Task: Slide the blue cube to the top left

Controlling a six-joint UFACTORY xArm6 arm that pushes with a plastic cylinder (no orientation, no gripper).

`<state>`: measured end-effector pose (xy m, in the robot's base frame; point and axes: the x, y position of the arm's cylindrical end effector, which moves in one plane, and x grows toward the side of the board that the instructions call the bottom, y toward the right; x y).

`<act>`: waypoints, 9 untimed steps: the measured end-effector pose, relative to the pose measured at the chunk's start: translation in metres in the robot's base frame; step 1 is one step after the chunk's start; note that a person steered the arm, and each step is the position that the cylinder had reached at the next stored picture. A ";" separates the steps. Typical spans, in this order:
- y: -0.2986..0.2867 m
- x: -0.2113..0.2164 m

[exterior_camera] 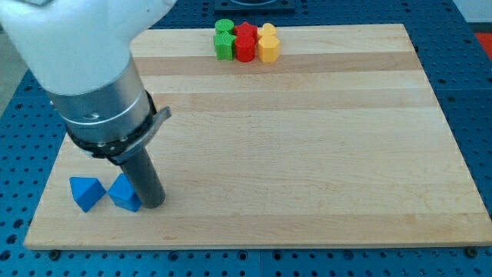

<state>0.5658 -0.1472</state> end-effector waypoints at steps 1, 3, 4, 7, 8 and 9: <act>-0.010 0.000; 0.037 -0.003; 0.062 -0.016; -0.013 -0.038; -0.055 -0.044; -0.070 -0.061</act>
<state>0.5045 -0.2167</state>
